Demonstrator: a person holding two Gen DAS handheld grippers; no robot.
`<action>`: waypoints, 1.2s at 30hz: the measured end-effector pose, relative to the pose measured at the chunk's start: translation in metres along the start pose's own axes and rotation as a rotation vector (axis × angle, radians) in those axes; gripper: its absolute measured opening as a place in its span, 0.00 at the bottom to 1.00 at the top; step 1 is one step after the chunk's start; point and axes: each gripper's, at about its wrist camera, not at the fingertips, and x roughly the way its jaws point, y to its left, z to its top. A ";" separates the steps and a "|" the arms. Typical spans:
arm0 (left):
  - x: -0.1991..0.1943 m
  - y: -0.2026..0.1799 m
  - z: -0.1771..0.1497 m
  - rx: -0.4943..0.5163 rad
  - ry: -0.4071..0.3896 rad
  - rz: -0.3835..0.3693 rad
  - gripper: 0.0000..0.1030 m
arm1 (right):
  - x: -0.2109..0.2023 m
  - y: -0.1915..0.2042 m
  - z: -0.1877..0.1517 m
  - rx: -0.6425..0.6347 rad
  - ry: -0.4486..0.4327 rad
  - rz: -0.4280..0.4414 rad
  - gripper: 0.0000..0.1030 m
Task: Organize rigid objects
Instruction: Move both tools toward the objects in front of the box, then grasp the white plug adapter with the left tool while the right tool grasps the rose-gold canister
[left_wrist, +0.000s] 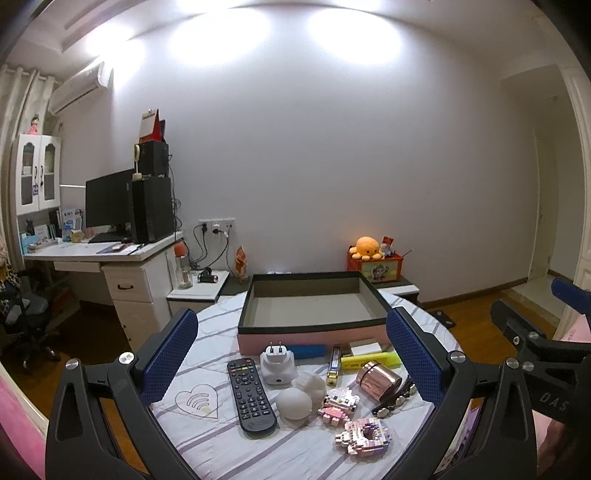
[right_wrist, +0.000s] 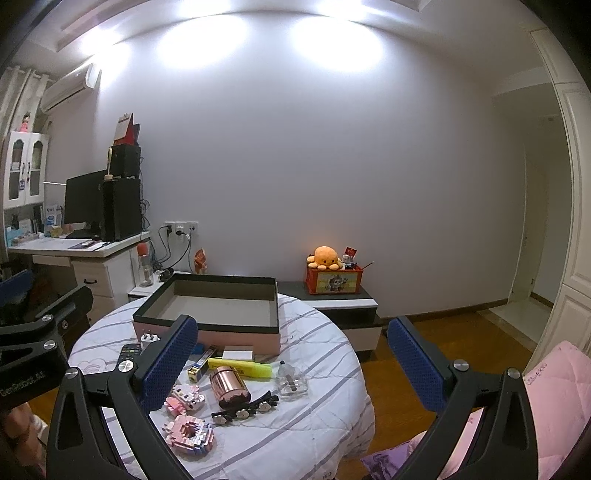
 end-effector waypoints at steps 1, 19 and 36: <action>0.002 0.000 -0.001 0.002 0.008 0.003 1.00 | 0.002 -0.001 0.000 0.000 0.005 0.000 1.00; 0.093 0.001 -0.039 0.054 0.307 0.059 1.00 | 0.076 0.002 -0.030 -0.045 0.230 0.011 1.00; 0.168 0.008 -0.060 0.059 0.459 0.050 1.00 | 0.148 0.031 -0.059 -0.103 0.411 0.194 1.00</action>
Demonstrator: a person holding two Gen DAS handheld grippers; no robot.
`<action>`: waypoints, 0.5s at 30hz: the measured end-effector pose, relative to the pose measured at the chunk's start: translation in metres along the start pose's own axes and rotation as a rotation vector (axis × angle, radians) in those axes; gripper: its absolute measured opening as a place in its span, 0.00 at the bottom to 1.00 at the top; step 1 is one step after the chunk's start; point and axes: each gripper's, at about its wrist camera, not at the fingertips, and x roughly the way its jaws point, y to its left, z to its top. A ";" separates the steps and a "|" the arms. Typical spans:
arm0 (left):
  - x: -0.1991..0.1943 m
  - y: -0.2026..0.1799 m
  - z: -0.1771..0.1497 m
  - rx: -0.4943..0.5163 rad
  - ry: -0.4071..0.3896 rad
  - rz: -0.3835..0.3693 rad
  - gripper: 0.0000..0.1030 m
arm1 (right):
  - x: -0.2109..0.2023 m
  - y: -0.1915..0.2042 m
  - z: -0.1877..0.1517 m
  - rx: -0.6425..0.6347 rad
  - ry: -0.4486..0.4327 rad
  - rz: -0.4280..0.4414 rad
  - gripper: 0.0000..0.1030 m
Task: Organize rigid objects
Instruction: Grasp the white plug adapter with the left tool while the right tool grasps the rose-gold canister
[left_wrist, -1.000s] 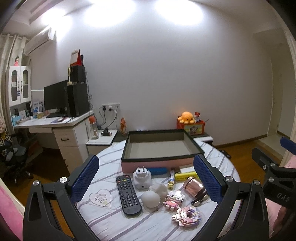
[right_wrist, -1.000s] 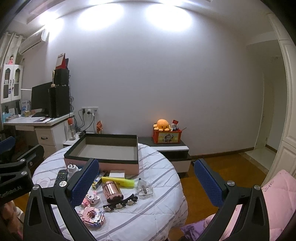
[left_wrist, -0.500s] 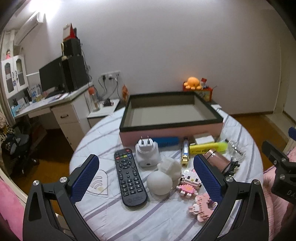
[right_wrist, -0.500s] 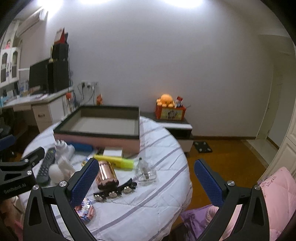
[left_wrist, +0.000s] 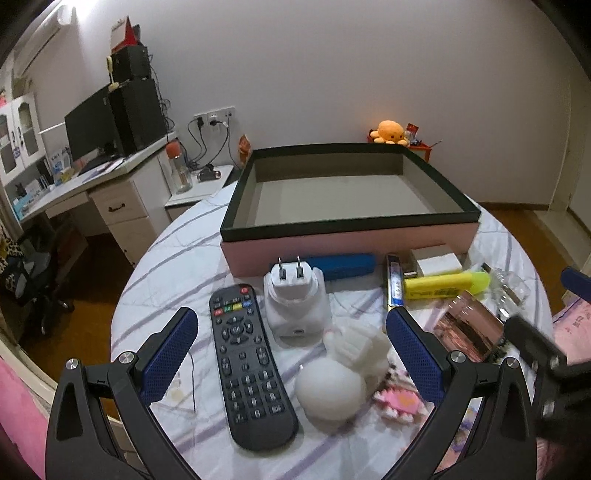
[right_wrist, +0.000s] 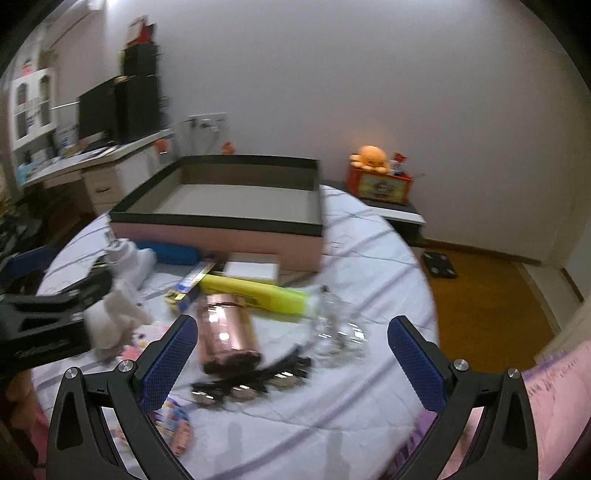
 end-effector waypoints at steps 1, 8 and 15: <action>0.003 0.001 0.002 0.005 0.001 0.011 1.00 | 0.003 0.004 0.001 -0.016 0.002 0.008 1.00; 0.032 0.006 0.008 -0.004 0.064 -0.009 1.00 | 0.034 0.025 0.001 -0.084 0.062 0.067 0.96; 0.055 0.012 0.014 -0.021 0.104 -0.036 1.00 | 0.075 0.020 -0.006 -0.034 0.197 0.112 0.46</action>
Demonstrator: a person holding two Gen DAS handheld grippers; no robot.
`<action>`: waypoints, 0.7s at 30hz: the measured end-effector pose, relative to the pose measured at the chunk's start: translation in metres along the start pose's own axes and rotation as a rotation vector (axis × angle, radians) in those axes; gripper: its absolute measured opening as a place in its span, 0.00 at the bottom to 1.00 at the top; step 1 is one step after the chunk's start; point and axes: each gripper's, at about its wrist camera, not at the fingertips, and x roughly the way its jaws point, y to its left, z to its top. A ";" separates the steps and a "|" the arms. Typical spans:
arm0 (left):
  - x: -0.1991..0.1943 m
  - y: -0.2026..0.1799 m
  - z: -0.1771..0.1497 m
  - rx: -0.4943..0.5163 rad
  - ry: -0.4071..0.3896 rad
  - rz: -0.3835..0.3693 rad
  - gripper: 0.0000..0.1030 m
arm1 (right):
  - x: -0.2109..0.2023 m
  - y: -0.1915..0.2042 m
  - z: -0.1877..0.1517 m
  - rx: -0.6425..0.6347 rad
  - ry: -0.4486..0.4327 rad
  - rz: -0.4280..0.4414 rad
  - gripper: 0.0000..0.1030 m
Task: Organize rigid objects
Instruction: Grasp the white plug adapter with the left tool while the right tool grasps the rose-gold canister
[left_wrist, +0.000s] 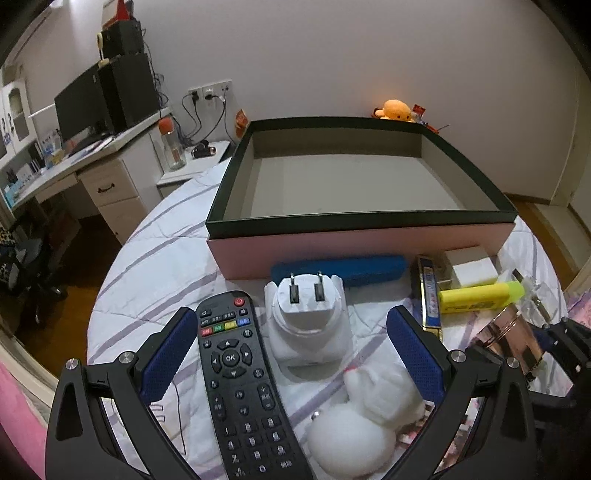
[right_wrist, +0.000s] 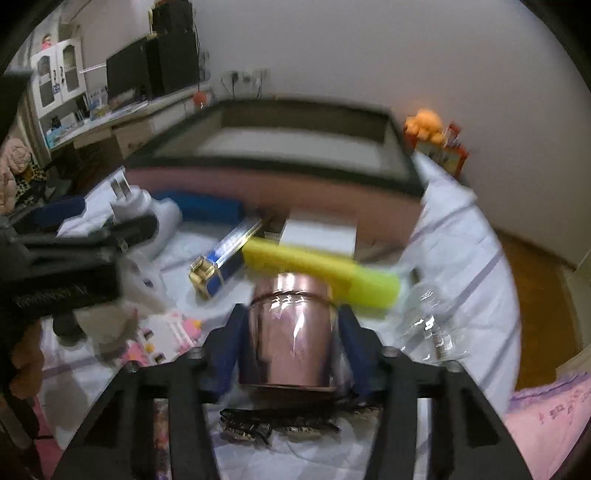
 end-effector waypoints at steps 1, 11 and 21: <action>0.003 0.002 0.001 -0.007 0.007 -0.005 1.00 | 0.001 -0.001 0.000 0.002 -0.001 0.001 0.46; 0.037 0.020 0.004 -0.133 0.114 -0.099 1.00 | 0.009 -0.011 0.009 0.022 0.000 0.019 0.47; 0.026 0.009 0.007 -0.066 0.107 -0.160 0.53 | 0.007 -0.013 0.010 0.049 -0.003 0.019 0.46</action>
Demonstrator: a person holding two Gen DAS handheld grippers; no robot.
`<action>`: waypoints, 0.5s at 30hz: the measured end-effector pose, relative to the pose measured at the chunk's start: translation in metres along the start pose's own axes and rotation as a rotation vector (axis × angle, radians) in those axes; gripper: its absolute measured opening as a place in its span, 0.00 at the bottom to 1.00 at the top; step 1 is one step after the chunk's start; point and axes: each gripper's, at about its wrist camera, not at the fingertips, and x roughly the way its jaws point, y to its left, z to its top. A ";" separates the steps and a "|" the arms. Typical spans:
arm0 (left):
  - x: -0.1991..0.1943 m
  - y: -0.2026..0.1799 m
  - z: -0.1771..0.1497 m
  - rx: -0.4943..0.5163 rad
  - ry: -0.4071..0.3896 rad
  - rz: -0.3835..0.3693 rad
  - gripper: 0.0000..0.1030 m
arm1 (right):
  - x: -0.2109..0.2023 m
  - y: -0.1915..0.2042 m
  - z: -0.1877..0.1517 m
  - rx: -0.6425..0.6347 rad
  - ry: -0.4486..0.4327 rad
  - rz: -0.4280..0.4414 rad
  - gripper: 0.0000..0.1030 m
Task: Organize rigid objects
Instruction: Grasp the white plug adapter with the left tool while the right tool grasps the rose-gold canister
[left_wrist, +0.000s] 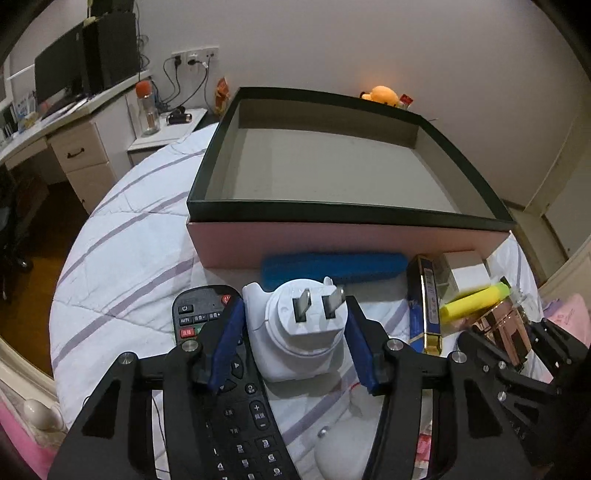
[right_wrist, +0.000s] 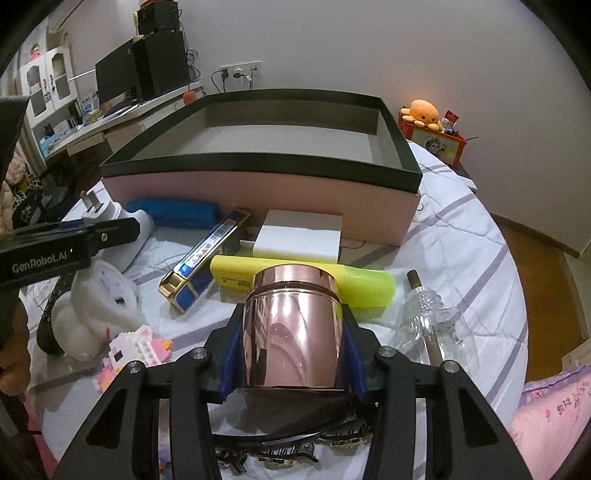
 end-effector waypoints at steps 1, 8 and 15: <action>-0.002 0.001 0.000 -0.003 0.000 -0.009 0.53 | -0.001 -0.002 0.000 0.010 0.001 0.006 0.47; -0.011 0.007 -0.002 -0.041 0.004 -0.034 0.53 | -0.006 -0.010 0.002 0.049 -0.005 0.001 0.46; -0.023 0.022 -0.003 -0.137 0.009 -0.081 0.52 | -0.018 -0.015 -0.001 0.060 -0.028 -0.005 0.46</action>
